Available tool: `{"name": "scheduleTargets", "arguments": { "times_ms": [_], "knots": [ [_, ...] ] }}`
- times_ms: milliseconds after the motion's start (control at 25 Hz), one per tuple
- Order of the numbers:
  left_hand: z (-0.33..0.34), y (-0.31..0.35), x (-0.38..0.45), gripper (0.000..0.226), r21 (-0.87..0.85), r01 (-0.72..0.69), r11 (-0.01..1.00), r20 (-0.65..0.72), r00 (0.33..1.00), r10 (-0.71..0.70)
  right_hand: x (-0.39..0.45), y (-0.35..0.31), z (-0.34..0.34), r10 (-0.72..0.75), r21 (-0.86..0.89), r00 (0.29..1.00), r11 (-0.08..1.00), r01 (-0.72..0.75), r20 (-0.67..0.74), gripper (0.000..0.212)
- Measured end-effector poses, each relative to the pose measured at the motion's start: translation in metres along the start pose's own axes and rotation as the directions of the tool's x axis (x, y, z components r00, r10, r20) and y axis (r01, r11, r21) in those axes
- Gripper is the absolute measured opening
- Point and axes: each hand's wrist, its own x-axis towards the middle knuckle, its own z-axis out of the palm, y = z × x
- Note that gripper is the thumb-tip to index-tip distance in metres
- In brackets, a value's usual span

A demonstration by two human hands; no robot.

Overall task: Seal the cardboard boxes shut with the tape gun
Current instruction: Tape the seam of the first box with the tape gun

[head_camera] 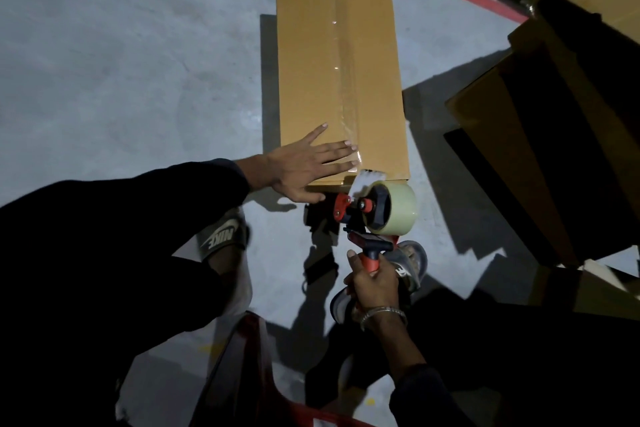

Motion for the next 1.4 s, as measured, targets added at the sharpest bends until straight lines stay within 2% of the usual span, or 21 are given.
{"name": "scheduleTargets", "arguments": {
  "times_ms": [80, 160, 240, 360, 600, 720, 920, 1040, 1120, 1200, 1240, 1320, 1400],
  "knots": [
    [0.004, 0.0, 0.001, 0.1, 0.029, 0.005, 1.0, 0.017, 1.0, -0.006, 0.005, 0.005, 0.002, -0.058, -0.136, 0.998, 0.989, 0.052, -0.04, 0.027],
    [0.005, 0.0, 0.003, 0.097, -0.007, 0.024, 1.0, 0.008, 1.0, -0.024, 0.012, 0.012, 0.004, -0.116, -0.343, 0.992, 0.935, 0.093, -0.046, 0.031],
    [0.005, -0.002, 0.004, 0.09, -0.078, 0.033, 0.996, 0.014, 0.999, -0.032, 0.016, 0.02, 0.008, -0.123, -0.444, 0.991, 0.891, 0.092, -0.043, 0.034],
    [0.002, -0.002, 0.005, 0.084, -0.116, 0.058, 0.992, 0.017, 0.998, -0.056, 0.002, 0.01, 0.016, -0.108, -0.463, 0.993, 0.883, 0.073, -0.049, 0.031],
    [-0.001, -0.001, 0.007, 0.095, -0.126, 0.083, 0.989, 0.067, 0.995, -0.075, -0.025, -0.009, 0.02, -0.109, -0.541, 0.985, 0.841, 0.018, -0.136, 0.029],
    [-0.008, 0.001, 0.007, 0.091, -0.135, 0.086, 0.987, 0.094, 0.993, -0.074, -0.042, -0.014, 0.011, -0.11, -0.568, 0.985, 0.823, 0.014, -0.135, 0.029],
    [-0.011, 0.005, 0.005, 0.082, -0.154, 0.117, 0.981, 0.101, 0.99, -0.103, -0.048, -0.014, 0.001, -0.076, -0.552, 0.988, 0.834, -0.01, -0.132, 0.033],
    [-0.028, 0.005, 0.008, 0.089, -0.212, 0.131, 0.968, 0.187, 0.978, -0.091, -0.039, -0.019, 0.002, -0.052, -0.504, 0.991, 0.864, -0.015, -0.119, 0.027],
    [-0.04, 0.003, 0.012, 0.072, -0.391, 0.267, 0.881, 0.313, 0.939, -0.145, -0.036, -0.02, 0.004, -0.037, -0.493, 0.994, 0.87, -0.02, -0.106, 0.024],
    [-0.032, 0.003, 0.012, 0.046, -0.614, 0.436, 0.658, 0.381, 0.894, -0.236, -0.037, -0.017, 0.006, -0.044, -0.477, 0.995, 0.879, -0.007, -0.095, 0.025],
    [-0.027, 0.005, 0.015, 0.054, -0.665, 0.457, 0.591, 0.394, 0.887, -0.242, -0.037, -0.015, 0.007, -0.048, -0.464, 0.994, 0.886, -0.003, -0.097, 0.026],
    [-0.037, 0.018, 0.017, 0.069, -0.703, 0.481, 0.524, 0.423, 0.875, -0.235, -0.036, -0.014, 0.007, -0.057, -0.468, 0.992, 0.884, -0.004, -0.116, 0.027],
    [-0.054, 0.027, 0.022, 0.078, -0.74, 0.557, 0.376, 0.497, 0.83, -0.252, -0.032, -0.015, 0.007, -0.057, -0.454, 0.991, 0.891, -0.006, -0.124, 0.026]
  ]
}}
